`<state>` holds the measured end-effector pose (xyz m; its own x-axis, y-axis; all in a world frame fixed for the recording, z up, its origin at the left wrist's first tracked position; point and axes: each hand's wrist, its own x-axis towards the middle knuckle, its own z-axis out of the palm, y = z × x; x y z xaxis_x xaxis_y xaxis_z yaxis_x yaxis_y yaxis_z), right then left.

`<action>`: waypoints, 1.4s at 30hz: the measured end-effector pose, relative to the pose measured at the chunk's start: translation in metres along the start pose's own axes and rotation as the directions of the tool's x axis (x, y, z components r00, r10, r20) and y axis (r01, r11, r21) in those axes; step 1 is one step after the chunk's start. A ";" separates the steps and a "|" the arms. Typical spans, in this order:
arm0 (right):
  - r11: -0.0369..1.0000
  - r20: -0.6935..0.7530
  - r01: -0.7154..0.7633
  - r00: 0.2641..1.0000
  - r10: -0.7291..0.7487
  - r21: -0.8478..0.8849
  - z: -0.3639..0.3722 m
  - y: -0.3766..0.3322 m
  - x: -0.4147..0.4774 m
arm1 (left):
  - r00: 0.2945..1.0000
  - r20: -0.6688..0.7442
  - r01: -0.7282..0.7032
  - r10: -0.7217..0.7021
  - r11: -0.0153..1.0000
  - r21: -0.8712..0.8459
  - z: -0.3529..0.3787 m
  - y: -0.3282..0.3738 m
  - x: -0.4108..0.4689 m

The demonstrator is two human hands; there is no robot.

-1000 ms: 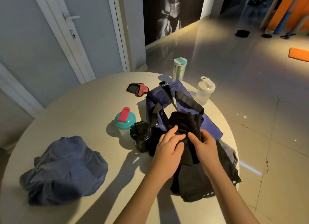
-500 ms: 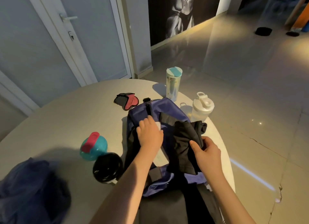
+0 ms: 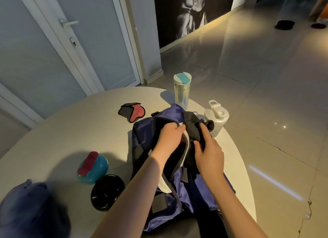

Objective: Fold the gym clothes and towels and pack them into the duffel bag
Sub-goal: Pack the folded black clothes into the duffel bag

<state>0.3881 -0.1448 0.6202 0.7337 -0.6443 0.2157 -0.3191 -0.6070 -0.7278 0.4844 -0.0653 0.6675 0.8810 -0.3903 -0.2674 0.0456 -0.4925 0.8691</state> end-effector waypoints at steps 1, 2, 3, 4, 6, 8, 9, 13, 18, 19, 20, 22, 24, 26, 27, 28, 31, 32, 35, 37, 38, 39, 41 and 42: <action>1.000 0.004 0.021 1.000 -0.021 -0.009 0.002 0.000 0.001 | 0.999 0.016 0.032 -0.030 0.996 -0.086 0.003 -0.001 0.000; 1.000 0.009 0.027 1.000 -0.027 -0.002 0.004 0.001 0.002 | 0.998 0.038 0.058 -0.053 0.987 -0.152 0.005 -0.003 -0.002; 1.000 0.020 0.017 1.000 -0.017 0.015 0.005 0.002 0.001 | 0.996 0.059 0.075 -0.064 0.977 -0.198 0.007 -0.005 -0.005; 0.999 0.039 -0.004 0.999 0.002 0.039 0.007 0.003 0.001 | 0.995 0.074 0.077 -0.062 0.973 -0.218 0.008 -0.008 -0.006; 0.993 0.097 -0.059 0.994 0.049 0.102 0.009 0.003 -0.001 | 0.995 0.094 0.066 -0.043 0.965 -0.254 0.007 -0.012 -0.011; 0.984 0.143 -0.080 0.988 0.057 0.158 0.009 0.000 -0.002 | 0.994 0.098 0.064 -0.038 0.958 -0.278 0.005 -0.012 -0.016; 0.981 0.157 -0.070 0.987 0.041 0.180 0.008 0.000 -0.001 | 0.994 0.097 0.068 -0.041 0.953 -0.294 0.004 -0.012 -0.017; 0.992 0.204 -0.022 0.979 -0.003 0.122 0.005 0.005 0.007 | 0.984 0.168 0.105 -0.059 0.954 -0.280 0.000 -0.016 -0.016; 0.996 0.159 0.073 0.984 -0.081 0.056 0.008 0.002 0.010 | 0.990 0.054 -0.132 0.128 0.758 0.639 -0.008 -0.049 -0.029; 0.994 0.150 0.104 0.983 -0.109 0.044 0.008 0.000 0.012 | 0.981 -0.005 -0.106 0.192 0.565 0.818 -0.011 -0.058 -0.034; 0.991 0.139 0.131 0.981 -0.134 0.036 0.007 -0.001 0.015 | 0.974 -0.056 -0.043 0.222 0.416 0.908 -0.014 -0.067 -0.038; 0.985 0.126 0.171 0.977 -0.171 0.016 0.003 -0.004 0.022 | 0.954 -0.170 0.094 0.247 0.295 0.951 -0.023 -0.078 -0.044; 0.982 0.124 0.188 0.975 -0.185 -0.011 -0.001 -0.004 0.031 | 0.940 -0.264 0.199 0.215 0.283 0.938 -0.040 -0.080 -0.046; 0.980 0.122 0.199 0.973 -0.194 -0.024 -0.004 -0.003 0.039 | 0.950 -0.305 0.275 0.062 0.297 0.915 -0.058 -0.079 -0.044; 0.978 0.124 0.206 0.972 -0.201 -0.027 -0.005 -0.004 0.042 | 0.958 -0.285 0.276 -0.018 0.321 0.906 -0.066 -0.077 -0.044; 0.977 0.127 0.213 0.970 -0.207 -0.032 -0.006 -0.005 0.044 | 0.966 -0.252 0.253 -0.052 0.369 0.894 -0.074 -0.075 -0.043; 0.966 0.124 0.249 0.963 -0.240 -0.063 -0.012 -0.011 0.053 | 0.964 -0.261 0.224 0.044 0.391 0.893 -0.089 -0.063 -0.041; 0.959 0.116 0.269 0.959 -0.258 -0.086 -0.014 -0.013 0.057 | 0.955 -0.284 0.230 0.089 0.382 0.895 -0.092 -0.057 -0.042; 0.933 0.088 0.324 0.945 -0.314 -0.154 -0.023 -0.020 0.072 | 0.920 -0.332 0.249 0.207 0.345 0.905 -0.100 -0.045 -0.045; 0.913 0.062 0.359 0.933 -0.354 -0.195 -0.029 -0.023 0.081 | 0.905 -0.351 0.260 0.241 0.340 0.904 -0.103 -0.044 -0.045; 0.907 0.052 0.365 0.930 -0.363 -0.209 -0.031 -0.025 0.085 | 0.901 -0.358 0.264 0.245 0.346 0.901 -0.104 -0.044 -0.045; 0.907 0.047 0.364 0.931 -0.362 -0.210 -0.031 -0.026 0.088 | 0.899 -0.363 0.265 0.245 0.355 0.896 -0.103 -0.045 -0.045; 0.925 0.050 0.338 0.941 -0.334 -0.176 -0.028 -0.027 0.091 | 0.904 -0.359 0.258 0.233 0.371 0.892 -0.101 -0.047 -0.046; 0.940 0.053 0.308 0.951 -0.304 -0.148 -0.025 -0.025 0.091 | 0.908 -0.354 0.252 0.226 0.380 0.890 -0.100 -0.049 -0.045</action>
<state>0.4474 -0.1998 0.6743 0.8266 -0.4039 0.3920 -0.1622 -0.8378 -0.5214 0.4892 0.0544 0.6789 0.9764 -0.1906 0.1012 -0.1797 -0.9778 -0.1078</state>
